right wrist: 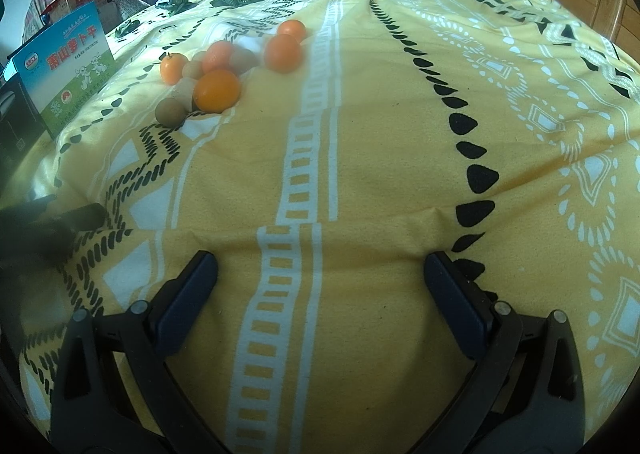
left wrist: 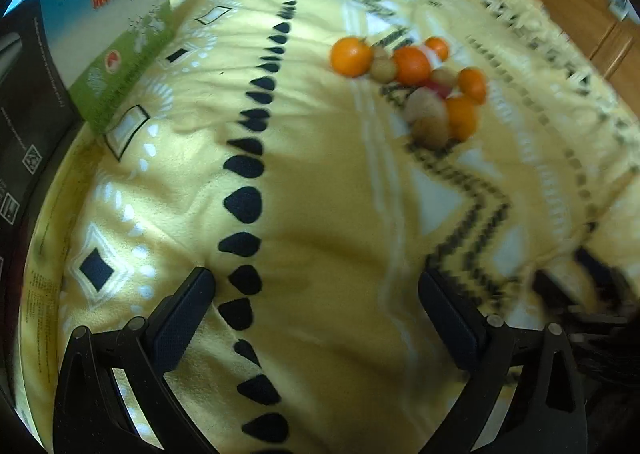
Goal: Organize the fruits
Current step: 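Grasp a brown kiwi with the left gripper while the right gripper grasps an orange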
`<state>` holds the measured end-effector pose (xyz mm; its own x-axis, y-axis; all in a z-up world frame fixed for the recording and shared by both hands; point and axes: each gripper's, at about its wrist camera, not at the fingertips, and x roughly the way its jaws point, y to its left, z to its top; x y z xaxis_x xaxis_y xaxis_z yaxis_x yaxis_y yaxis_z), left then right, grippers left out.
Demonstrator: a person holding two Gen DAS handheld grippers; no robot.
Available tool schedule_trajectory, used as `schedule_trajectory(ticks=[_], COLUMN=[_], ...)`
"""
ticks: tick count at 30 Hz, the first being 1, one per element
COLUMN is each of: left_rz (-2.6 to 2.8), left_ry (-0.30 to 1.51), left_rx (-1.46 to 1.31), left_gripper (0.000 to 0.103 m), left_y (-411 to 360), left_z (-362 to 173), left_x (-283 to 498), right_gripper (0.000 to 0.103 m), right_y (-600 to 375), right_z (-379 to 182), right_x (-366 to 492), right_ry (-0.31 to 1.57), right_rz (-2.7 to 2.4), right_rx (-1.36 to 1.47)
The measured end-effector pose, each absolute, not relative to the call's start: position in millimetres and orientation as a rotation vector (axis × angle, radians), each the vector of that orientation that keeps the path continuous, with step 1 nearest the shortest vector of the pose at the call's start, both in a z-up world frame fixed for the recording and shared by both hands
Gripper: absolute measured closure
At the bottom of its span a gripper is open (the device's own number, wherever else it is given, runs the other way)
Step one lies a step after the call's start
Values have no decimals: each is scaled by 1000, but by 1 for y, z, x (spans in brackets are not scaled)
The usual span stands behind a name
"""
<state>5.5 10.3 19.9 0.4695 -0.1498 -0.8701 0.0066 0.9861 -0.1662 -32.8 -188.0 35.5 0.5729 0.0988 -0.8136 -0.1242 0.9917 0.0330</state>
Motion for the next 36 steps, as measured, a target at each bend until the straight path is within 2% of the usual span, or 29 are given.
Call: schedule_trajectory(ticks=[2,5,7,10,11,20,21,23,28,30,34,36], left_rz=[-153,-207,-261,-362,-376,-391,-391,-387,-384,-372,-333,-321], left_ry=[1002,859,868,951,964,1004,1007,1012,974,936,882,872], left_rx=[-206,-145,-132,-111,-102,-90,-87,-85,-107,-111,-155,-184], left_gripper=[6,6,9,54,58,61,63,77,77,77,77,77], left_y=[15,8,2,-14,-19,-40,-41,-42,-34,-24,9,23], left_z=[41,69,68,51,47,25,24,20,28,41,63,69], left_x=[4,12,31,61,66,85,87,89,83,74,52,44], right_gripper=[0,0,0,0,0,0,0,0,1,14,13,13], right_y=[-188,-188,-188,-188,-188,-185,-185,-186,-191,-190,-179,-168], right_z=[36,36,36,36,36,35,35,35,43,59,108,116], right_x=[-33,-33,-33,-33,-33,-29,-29,-27,-28,-35,-40,-20], right_ry=[952,952,952,952,952,964,967,973,1012,981,833,824], right_rz=[130,130,130,131,131,117,118,122,167,207,345,441], right_rx=[-30,-30,-29,-28,-28,-45,-45,-45,-20,-13,-4,-2])
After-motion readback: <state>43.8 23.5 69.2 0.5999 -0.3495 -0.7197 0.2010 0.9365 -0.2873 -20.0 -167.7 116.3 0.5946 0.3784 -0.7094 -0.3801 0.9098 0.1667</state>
